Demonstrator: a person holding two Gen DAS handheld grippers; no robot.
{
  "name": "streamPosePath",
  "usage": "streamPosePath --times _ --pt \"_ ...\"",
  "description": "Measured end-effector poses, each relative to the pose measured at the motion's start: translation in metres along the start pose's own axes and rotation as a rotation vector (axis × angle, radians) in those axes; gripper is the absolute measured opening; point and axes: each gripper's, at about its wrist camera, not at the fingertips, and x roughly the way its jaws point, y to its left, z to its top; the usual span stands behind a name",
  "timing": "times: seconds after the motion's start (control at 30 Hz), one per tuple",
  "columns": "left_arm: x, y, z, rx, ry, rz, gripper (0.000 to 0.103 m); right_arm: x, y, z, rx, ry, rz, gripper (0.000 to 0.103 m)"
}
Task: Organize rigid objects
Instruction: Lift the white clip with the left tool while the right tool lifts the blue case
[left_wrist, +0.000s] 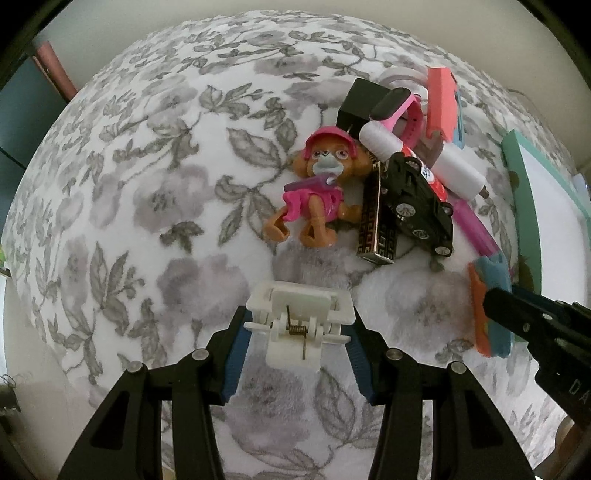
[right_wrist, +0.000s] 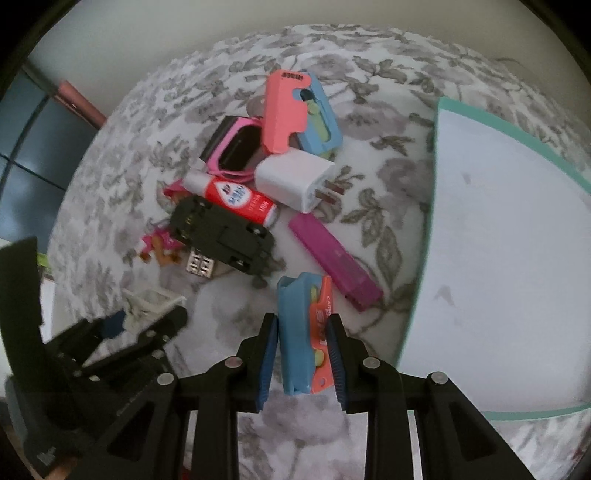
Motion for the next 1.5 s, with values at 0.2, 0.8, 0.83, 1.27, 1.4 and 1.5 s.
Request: streamPosePath --times 0.2,0.8,0.83,1.27,1.4,1.5 --pt "-0.002 -0.002 -0.001 -0.011 0.004 -0.013 0.052 -0.004 -0.011 -0.002 0.013 0.019 -0.047 0.028" --pt "-0.002 -0.009 -0.001 0.009 0.003 0.006 0.052 0.023 0.007 -0.009 -0.057 0.055 -0.140 0.026" --pt "-0.001 -0.010 0.000 0.012 0.002 0.011 0.052 0.023 0.006 -0.008 -0.059 0.053 -0.140 0.026" --pt "0.003 -0.037 0.011 0.044 -0.018 0.085 0.052 0.019 0.008 -0.015 -0.099 0.020 -0.144 0.026" --pt "0.001 -0.045 0.014 0.055 -0.017 0.106 0.052 0.015 0.002 -0.014 -0.087 0.013 -0.113 0.024" --pt "-0.003 -0.051 0.016 0.054 -0.012 0.127 0.052 0.009 -0.006 -0.013 -0.066 0.004 -0.077 0.024"
